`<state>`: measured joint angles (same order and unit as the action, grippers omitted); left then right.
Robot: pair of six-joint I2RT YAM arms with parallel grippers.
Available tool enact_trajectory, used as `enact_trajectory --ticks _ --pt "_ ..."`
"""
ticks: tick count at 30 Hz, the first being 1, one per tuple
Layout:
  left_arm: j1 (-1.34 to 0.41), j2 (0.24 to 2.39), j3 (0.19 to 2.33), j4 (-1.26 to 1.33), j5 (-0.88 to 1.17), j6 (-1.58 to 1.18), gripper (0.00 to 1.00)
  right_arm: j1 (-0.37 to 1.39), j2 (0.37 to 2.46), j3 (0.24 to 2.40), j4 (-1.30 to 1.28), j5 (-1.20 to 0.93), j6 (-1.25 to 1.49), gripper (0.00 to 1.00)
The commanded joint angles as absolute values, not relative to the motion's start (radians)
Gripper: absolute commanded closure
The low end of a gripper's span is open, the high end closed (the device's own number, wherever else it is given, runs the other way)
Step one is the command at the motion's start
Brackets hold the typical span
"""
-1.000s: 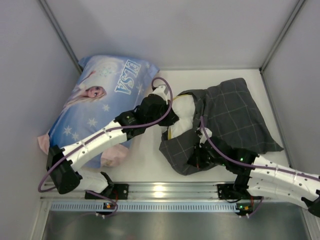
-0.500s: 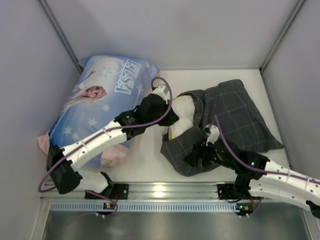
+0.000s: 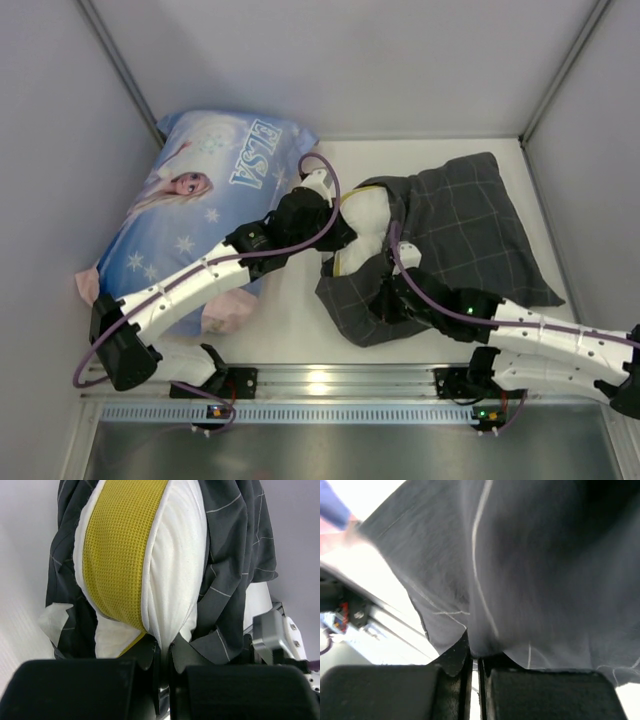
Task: Remove the pillowcase from the pillow
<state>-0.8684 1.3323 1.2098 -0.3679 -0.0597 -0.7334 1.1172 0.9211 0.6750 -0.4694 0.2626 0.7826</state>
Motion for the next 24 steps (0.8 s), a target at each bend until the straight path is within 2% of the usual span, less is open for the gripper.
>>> enact_trajectory --ticks 1,8,15,20,21,22,23,24 --pt "-0.868 1.299 1.238 -0.206 -0.090 -0.727 1.00 1.163 0.841 0.658 -0.433 0.224 0.795 1.00" --pt "-0.859 1.397 1.324 -0.212 -0.256 -0.695 1.00 1.213 0.709 0.546 -0.417 0.097 0.795 1.00" --pt "-0.856 1.382 1.367 -0.175 -0.604 -0.700 1.00 1.316 0.649 0.486 -0.431 0.097 0.859 1.00" --pt "-0.851 1.358 1.341 -0.094 -0.606 -0.676 1.00 1.377 0.617 0.489 -0.514 0.210 0.896 1.00" --pt "-0.851 1.351 1.335 -0.092 -0.594 -0.689 1.00 1.381 0.595 0.505 -0.528 0.234 0.900 0.95" --pt "-0.853 1.341 1.325 -0.092 -0.580 -0.696 1.00 1.379 0.583 0.512 -0.538 0.265 0.905 0.79" --pt "-0.853 1.335 1.300 -0.092 -0.553 -0.706 1.00 1.381 0.571 0.521 -0.543 0.337 0.908 0.59" --pt "-0.853 1.328 1.284 -0.091 -0.542 -0.727 1.00 1.381 0.551 0.544 -0.545 0.375 0.907 0.28"
